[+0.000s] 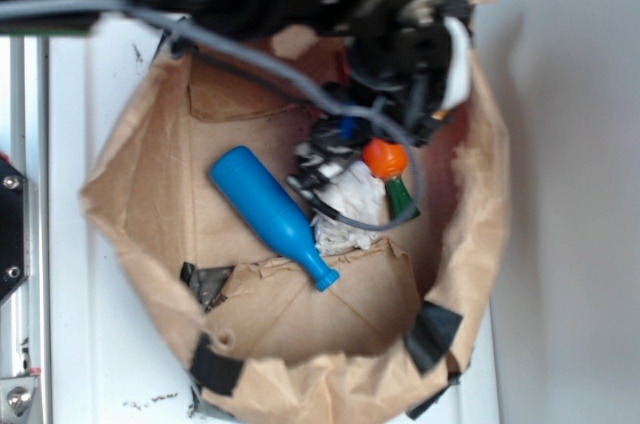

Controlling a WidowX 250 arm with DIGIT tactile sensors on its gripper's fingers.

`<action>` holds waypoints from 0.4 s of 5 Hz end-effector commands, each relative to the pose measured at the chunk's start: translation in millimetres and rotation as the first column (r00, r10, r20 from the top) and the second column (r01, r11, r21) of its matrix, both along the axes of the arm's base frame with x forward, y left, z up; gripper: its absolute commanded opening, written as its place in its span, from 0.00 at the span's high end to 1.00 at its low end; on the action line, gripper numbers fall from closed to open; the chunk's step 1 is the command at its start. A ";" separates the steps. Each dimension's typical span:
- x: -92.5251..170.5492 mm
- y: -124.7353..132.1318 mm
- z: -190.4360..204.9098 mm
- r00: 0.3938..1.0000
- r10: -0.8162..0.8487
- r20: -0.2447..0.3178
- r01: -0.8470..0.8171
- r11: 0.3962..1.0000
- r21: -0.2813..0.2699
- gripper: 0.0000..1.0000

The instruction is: Grab the carrot.

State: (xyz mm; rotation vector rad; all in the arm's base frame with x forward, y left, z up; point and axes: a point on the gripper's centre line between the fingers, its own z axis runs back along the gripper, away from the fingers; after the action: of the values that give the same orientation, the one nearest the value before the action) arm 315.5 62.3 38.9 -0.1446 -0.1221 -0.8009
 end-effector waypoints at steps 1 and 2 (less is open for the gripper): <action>8.8 -6.6 26.1 0.995 -0.002 0.102 0.003 1.000 -0.003 1.00; -4.8 -12.0 33.1 0.989 -0.013 0.147 0.016 1.000 -0.019 1.00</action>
State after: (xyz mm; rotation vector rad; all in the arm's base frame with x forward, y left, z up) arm 302.6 48.4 49.9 -0.1573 -0.2078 -0.8069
